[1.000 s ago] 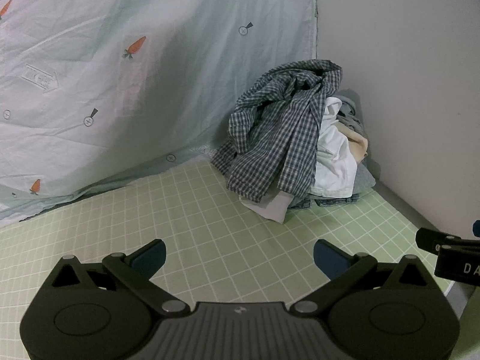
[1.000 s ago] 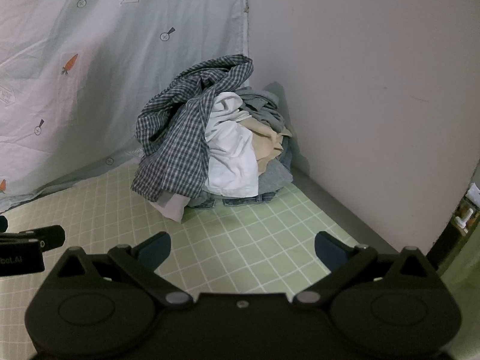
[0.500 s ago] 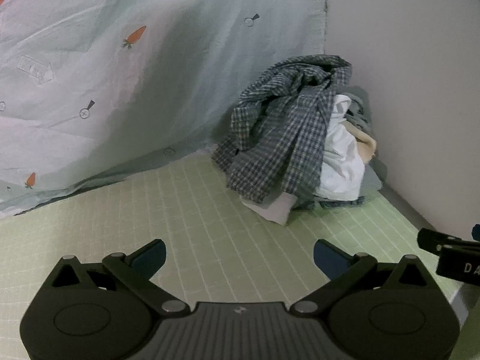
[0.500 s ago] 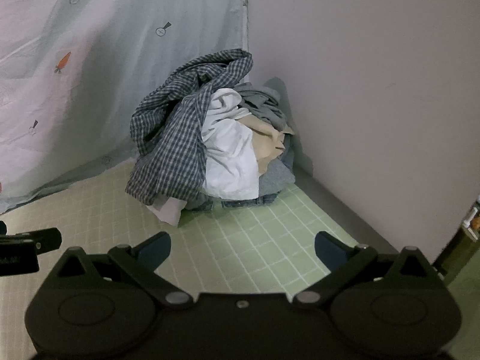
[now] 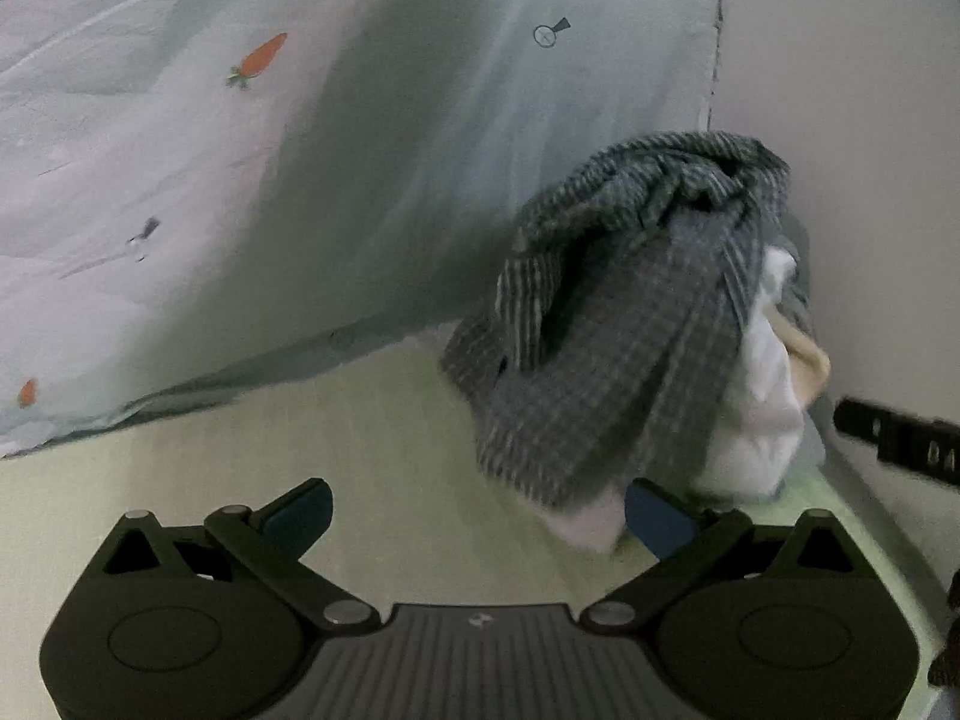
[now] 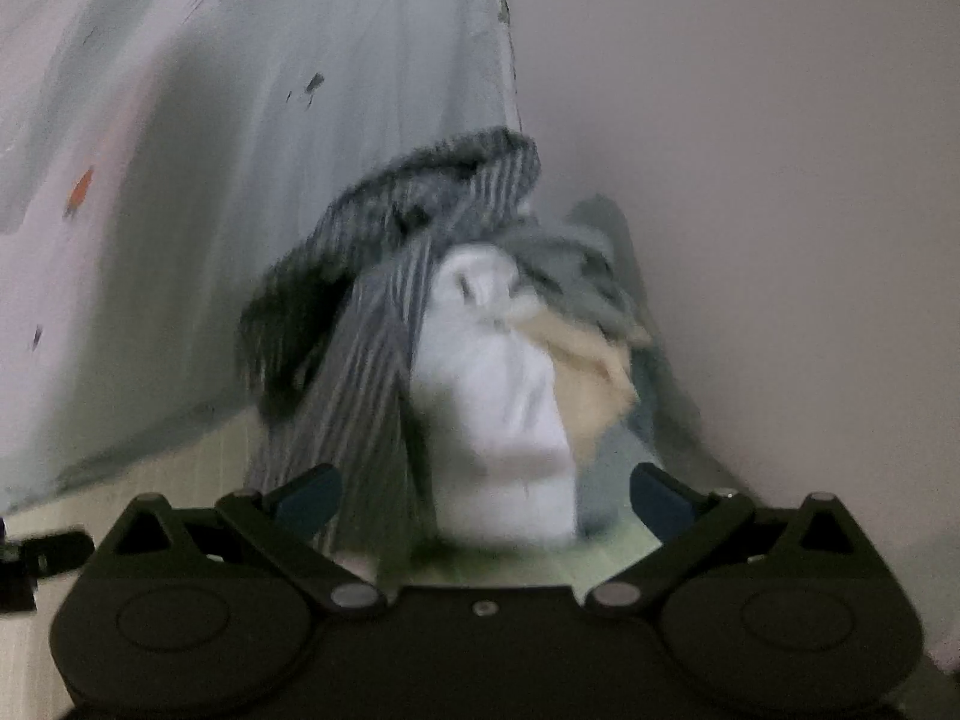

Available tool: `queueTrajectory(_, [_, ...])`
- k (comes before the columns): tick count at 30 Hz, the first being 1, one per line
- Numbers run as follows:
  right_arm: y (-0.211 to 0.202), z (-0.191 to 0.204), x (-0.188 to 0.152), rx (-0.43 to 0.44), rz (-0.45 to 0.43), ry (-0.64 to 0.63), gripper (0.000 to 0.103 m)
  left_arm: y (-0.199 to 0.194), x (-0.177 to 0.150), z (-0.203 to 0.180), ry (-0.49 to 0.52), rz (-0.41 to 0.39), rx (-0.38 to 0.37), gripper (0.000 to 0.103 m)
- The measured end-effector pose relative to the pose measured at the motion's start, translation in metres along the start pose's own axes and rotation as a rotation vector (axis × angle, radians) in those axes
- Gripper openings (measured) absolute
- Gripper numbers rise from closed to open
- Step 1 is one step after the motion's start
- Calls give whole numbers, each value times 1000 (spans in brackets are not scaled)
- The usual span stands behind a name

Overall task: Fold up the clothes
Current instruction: 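Grasp the plaid shirt with both grippers and lift it off the pile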

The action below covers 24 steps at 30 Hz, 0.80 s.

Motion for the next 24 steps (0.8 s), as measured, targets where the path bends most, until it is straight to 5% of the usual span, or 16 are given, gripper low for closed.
queueTrajectory(6, [77, 24, 83, 0, -133, 12, 102, 81, 63, 5, 14, -21, -60, 79])
queueTrajectory(10, [122, 31, 119, -4, -170, 42, 82, 139, 95, 5, 36, -35, -79, 55])
queueTrajectory(12, [141, 33, 124, -5, -147, 46, 53, 160, 101, 6, 20, -32, -92, 35])
queueTrajectory(13, [148, 33, 124, 0, -131, 46, 41, 167, 102, 7, 14, -30, -91, 14])
queueTrajectory(14, [153, 32, 122, 10, -114, 45, 16, 171, 101, 9, 11, -29, -85, 9])
queueTrajectory(18, [137, 29, 115, 20, -164, 9, 5, 159, 93, 16, 21, -61, -46, 5])
queueTrajectory(24, [68, 21, 95, 76, -216, 3, 3, 72, 59, 65, -100, -122, 130, 5])
Point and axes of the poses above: each gripper's, at about its wrist camera, not at the fingertips, and y roughly the way its jaws point, z to its left, x to its top, the point moved 8 cm from there along y, roughly the way its jaws point, and after that the axes turned 13 degrees about -x, right-handed, at the moved point
